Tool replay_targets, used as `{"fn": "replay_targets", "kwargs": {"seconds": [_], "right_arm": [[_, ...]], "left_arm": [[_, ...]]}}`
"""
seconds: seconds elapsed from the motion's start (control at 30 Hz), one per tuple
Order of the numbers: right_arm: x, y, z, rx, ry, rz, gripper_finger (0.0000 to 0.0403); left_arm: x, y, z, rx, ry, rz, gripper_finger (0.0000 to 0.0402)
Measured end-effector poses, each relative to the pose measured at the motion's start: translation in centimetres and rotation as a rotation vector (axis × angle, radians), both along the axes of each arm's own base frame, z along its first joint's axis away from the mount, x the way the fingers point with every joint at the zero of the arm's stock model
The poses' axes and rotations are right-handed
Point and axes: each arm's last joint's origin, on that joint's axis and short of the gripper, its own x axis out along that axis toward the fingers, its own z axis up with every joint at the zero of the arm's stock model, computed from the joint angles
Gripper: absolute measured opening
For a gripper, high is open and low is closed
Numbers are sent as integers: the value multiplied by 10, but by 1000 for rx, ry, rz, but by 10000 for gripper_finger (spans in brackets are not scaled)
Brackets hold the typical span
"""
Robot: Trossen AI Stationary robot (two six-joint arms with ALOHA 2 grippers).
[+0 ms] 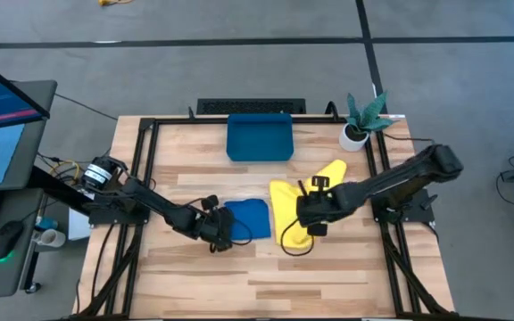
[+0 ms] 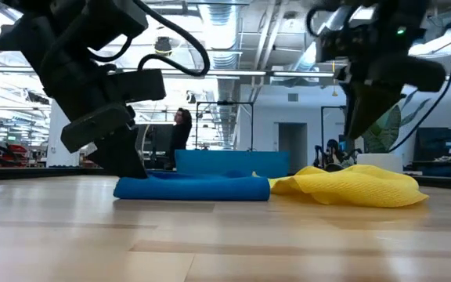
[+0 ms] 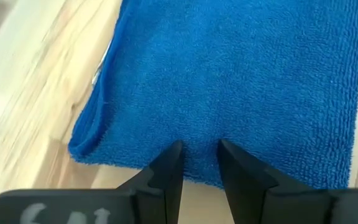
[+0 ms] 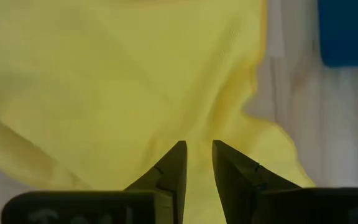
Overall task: Roll microfiber towels into tight, uniform cylinder then place into a basket
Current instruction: Fold the blue towel
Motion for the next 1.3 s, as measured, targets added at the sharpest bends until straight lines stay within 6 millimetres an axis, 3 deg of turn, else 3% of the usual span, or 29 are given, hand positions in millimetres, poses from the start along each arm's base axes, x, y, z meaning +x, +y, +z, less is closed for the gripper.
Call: {"fn": "replay_targets", "kwargs": {"seconds": [0.23, 0.4, 0.53, 0.77, 1.0, 1.3], "right_arm": [[-7, 17, -7, 56, -142, 57, 97], [3, 34, -19, 58, -174, 141, 97], [13, 43, -30, 57, -208, 199, 97], [32, 57, -39, 43, -326, 334, 97], [47, 61, -37, 43, -463, 382, 97], [60, 59, -40, 61, -532, 394, 104]], "left_arm": [[-11, -9, 5, -13, 32, -15, 96], [-29, -11, 17, -15, 84, 33, 96], [-38, -17, 29, 48, 21, 47, 96], [-45, -32, 49, 86, -57, -111, 96], [-53, -54, 45, 65, -6, -330, 96], [-52, -64, 33, 37, 19, -358, 96]]}}
